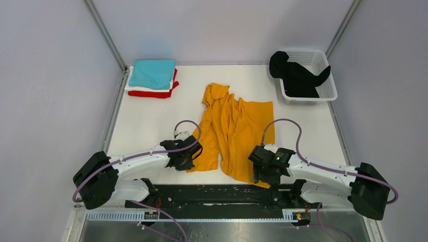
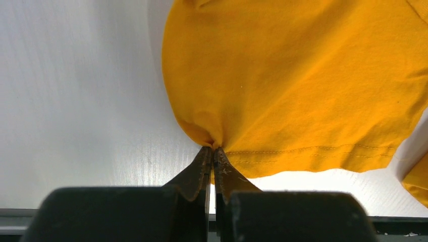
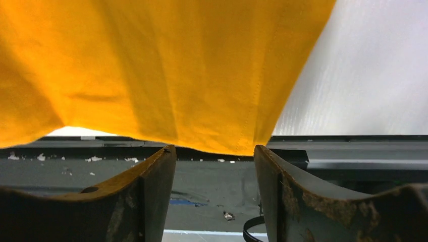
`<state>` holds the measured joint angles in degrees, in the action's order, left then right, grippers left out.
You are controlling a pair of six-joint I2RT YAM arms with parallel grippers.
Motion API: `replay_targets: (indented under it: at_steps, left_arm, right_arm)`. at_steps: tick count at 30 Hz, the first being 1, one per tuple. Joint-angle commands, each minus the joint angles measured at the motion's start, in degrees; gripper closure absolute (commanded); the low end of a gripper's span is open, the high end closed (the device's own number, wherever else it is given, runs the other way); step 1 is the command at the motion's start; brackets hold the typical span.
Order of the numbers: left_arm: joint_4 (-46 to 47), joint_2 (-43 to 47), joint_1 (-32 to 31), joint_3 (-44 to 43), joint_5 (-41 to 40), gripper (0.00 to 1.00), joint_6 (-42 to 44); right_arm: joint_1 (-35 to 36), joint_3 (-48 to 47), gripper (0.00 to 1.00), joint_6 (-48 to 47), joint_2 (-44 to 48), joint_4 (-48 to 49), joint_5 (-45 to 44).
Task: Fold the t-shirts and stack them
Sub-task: Flatten out the tshirt
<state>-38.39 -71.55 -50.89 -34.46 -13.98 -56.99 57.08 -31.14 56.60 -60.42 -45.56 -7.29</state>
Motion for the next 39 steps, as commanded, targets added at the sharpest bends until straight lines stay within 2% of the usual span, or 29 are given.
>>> replay_targets:
  at_steps: [1, 5, 12, 16, 21, 23, 27, 30, 32, 36, 39]
  left_arm:
    - [-0.7, 0.8, -0.1, 0.3, -2.7, 1.00, -0.8]
    - [2.1, 0.1, -0.1, -0.3, -3.3, 1.00, -1.0]
    - [5.8, -2.5, 2.8, -3.5, -6.0, 1.00, 0.4]
    - [6.6, -4.6, 6.4, -5.6, -5.0, 1.00, 2.2]
    - [6.5, -4.0, 7.7, -5.9, -5.2, 1.00, 3.1]
    - [6.4, -3.1, 7.9, -5.4, -5.0, 1.00, 3.0]
    - [5.9, 2.3, 7.8, -3.6, -4.7, 1.00, 3.8]
    - [4.8, 10.9, 7.8, -3.5, -5.9, 1.00, 5.6]
    - [4.6, 17.1, 7.8, -5.5, -6.5, 1.00, 6.8]
    - [5.8, 26.0, 7.7, -13.8, -8.7, 1.00, 10.3]
    - [8.1, 29.7, 7.6, -20.7, -9.9, 1.00, 12.6]
  right_arm:
    - [0.6, 0.8, 0.35, 3.8, -3.7, 3.8, -2.0]
    - [-1.3, 0.0, 0.36, 2.9, -7.9, 6.3, -8.5]
    - [-15.3, -0.6, 0.39, -6.3, -15.4, 13.5, -8.8]
    - [-20.1, -3.1, 0.39, -10.2, -18.4, 16.5, -8.6]
    - [-20.8, -4.8, 0.52, -11.9, -20.2, 17.2, -6.8]
    - [-20.8, -3.4, 0.63, -11.9, -19.4, 17.1, -5.4]
    - [-20.7, 0.6, 0.99, -12.7, -13.0, 15.6, -3.0]
    - [-20.8, 0.0, 1.00, -13.1, -4.2, 9.9, -5.8]
    - [-20.7, -3.6, 1.00, -14.1, 2.4, 5.5, -7.9]
    - [-20.7, -13.8, 1.00, -17.3, 14.1, -0.9, -11.8]
    - [-20.8, -22.2, 1.00, -18.7, 19.4, -4.1, -18.1]
